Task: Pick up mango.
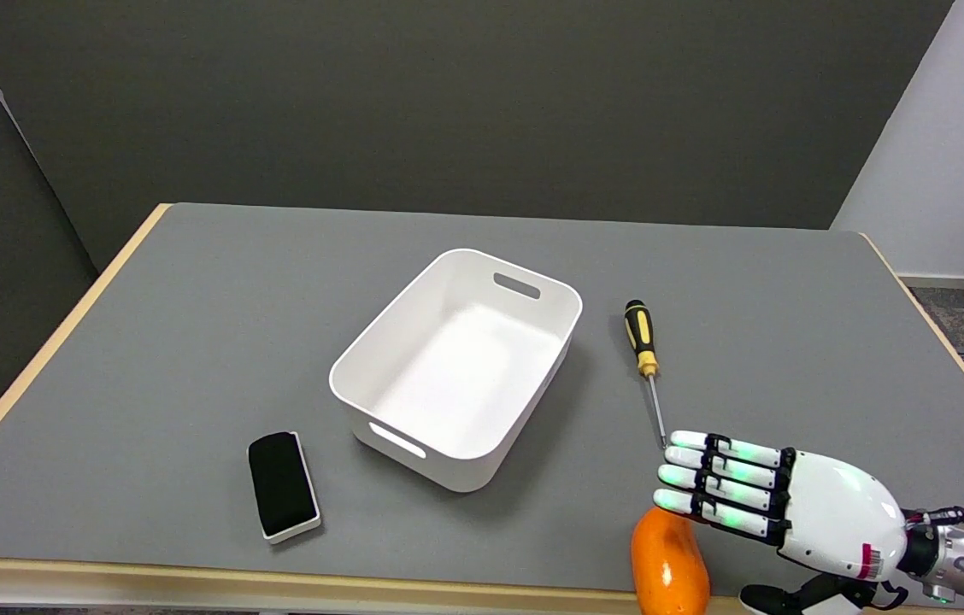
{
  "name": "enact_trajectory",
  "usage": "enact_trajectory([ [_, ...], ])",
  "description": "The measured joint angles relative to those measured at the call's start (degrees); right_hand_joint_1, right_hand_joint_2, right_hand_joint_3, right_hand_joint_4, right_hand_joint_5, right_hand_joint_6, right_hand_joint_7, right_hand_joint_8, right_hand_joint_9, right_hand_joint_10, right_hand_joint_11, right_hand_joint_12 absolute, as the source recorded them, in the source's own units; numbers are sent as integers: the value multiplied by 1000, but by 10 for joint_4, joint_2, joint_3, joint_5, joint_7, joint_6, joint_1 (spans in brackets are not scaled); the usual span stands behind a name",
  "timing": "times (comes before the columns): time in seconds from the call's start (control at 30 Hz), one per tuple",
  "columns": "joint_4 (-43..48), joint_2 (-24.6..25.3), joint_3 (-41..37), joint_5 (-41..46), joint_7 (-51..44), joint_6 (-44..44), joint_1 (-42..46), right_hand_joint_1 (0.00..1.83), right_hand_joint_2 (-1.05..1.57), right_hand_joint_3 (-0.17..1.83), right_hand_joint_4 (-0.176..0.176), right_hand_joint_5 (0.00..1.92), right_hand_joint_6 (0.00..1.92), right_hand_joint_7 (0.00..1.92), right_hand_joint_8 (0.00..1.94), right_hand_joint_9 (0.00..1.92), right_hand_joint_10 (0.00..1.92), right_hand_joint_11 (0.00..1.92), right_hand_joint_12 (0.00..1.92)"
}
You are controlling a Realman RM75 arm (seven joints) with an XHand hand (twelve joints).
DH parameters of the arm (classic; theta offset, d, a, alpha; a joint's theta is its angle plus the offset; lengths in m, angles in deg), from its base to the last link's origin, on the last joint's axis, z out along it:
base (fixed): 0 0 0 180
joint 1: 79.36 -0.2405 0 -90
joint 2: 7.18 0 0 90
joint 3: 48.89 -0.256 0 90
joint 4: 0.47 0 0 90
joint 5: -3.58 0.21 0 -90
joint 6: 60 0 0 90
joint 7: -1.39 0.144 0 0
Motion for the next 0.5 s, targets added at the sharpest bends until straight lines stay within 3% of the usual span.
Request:
enact_trajectory([
  [0.5, 25, 10, 21, 23, 7, -34, 5, 758, 540, 889, -42, -1, -1, -1, -1, -1, 13, -1, 235],
])
